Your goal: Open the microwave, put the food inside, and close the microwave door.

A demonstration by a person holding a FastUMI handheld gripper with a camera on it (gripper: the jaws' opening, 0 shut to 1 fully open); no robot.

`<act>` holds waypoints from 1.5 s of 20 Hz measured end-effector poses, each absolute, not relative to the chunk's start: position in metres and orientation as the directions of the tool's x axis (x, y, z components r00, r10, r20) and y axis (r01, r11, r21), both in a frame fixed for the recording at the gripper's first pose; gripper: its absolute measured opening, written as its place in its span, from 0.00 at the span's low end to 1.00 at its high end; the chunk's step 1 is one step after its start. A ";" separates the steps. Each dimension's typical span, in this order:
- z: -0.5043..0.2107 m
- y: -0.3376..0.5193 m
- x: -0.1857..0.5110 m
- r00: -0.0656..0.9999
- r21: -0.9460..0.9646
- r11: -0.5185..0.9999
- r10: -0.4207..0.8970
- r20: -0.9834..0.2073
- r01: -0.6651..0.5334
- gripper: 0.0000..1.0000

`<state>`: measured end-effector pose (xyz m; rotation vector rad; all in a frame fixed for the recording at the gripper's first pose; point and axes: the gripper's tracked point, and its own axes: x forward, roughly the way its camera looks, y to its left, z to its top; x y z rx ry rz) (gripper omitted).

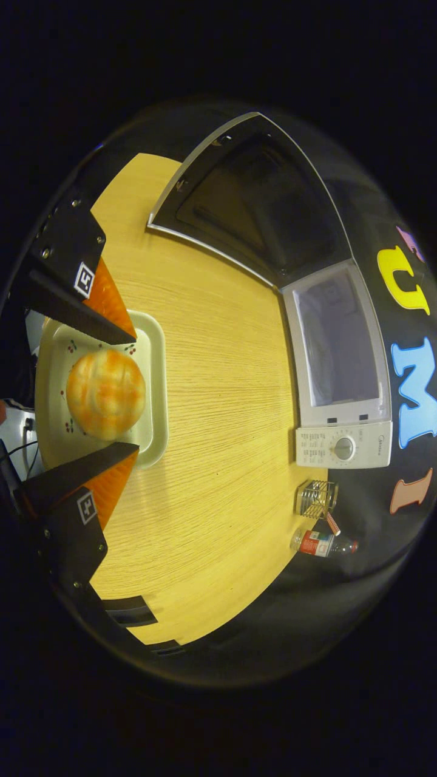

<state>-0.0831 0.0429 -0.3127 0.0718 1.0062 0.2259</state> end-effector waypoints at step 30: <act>-0.167 0.151 0.122 0.769 0.380 0.851 0.504 -0.394 -0.363 0.83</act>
